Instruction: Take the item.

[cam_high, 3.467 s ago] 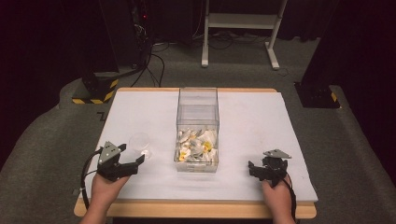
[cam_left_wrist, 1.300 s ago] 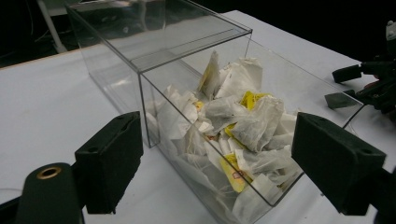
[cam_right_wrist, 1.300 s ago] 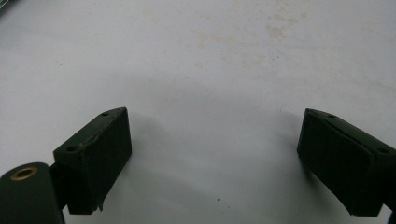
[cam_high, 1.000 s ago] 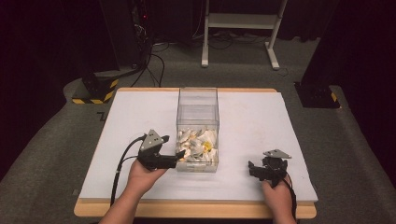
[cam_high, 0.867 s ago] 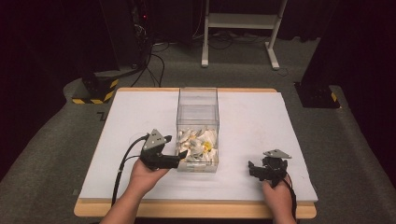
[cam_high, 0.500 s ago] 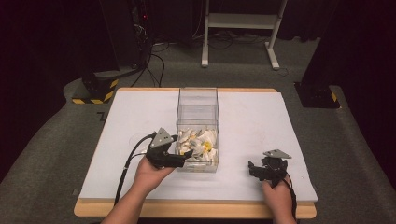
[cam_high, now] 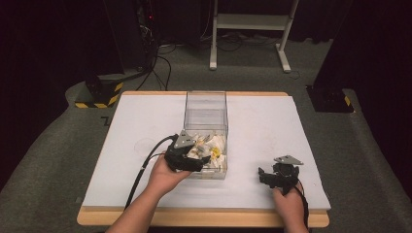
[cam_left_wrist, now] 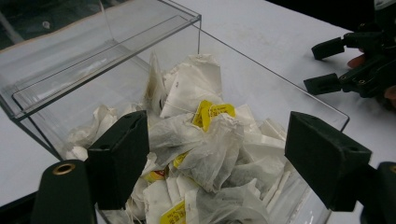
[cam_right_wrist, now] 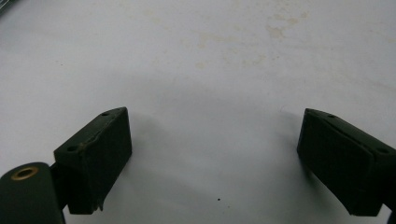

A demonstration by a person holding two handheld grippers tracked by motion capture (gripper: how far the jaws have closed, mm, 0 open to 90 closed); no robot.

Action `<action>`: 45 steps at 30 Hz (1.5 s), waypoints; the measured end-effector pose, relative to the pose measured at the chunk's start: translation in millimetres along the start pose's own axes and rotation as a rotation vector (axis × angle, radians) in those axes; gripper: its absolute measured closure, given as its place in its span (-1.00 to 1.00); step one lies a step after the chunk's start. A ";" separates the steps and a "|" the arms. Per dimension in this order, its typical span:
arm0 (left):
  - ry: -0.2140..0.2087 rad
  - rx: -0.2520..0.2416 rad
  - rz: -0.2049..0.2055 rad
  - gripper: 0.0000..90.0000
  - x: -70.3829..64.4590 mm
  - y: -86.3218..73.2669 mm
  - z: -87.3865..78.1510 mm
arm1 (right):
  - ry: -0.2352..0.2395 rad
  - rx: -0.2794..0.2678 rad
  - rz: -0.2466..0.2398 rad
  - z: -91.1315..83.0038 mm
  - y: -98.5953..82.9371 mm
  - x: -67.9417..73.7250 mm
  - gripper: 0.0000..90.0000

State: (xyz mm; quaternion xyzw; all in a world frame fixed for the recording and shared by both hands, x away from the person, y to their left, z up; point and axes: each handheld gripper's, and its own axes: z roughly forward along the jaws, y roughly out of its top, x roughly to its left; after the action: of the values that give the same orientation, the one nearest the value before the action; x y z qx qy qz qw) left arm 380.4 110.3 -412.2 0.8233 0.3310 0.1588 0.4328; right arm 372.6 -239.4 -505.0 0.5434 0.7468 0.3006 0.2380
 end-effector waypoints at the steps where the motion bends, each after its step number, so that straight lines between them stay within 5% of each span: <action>1: -0.002 0.022 -0.005 -0.48 0.1 1.4 3.6 | 0.000 0.001 0.002 0.0 0.1 0.1 -0.77; 14: 0.007 0.130 0.051 -0.15 -6.1 12.4 23.9 | 0.001 0.000 0.000 0.0 0.0 -0.1 -0.77; 19: 0.018 0.163 0.040 0.01 -5.2 12.7 28.1 | 0.001 0.000 0.000 0.0 0.0 -0.1 -0.77; 28: 0.025 0.215 0.101 0.28 -10.3 11.7 33.9 | 0.001 -0.001 -0.001 0.0 0.0 -0.3 -0.77; 35: 0.008 0.216 0.127 0.63 -12.5 11.3 33.6 | 0.002 -0.001 -0.001 0.0 0.0 -0.3 -0.77; 45: 0.002 0.180 0.089 0.96 -7.6 7.0 30.2 | 0.002 -0.001 -0.001 0.0 -0.1 -0.3 -0.77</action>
State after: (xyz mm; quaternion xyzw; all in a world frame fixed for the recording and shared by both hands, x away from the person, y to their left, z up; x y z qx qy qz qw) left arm 394.3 83.9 -423.6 0.8726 0.3076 0.1483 0.3492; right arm 372.7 -239.8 -505.0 0.5425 0.7473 0.3013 0.2377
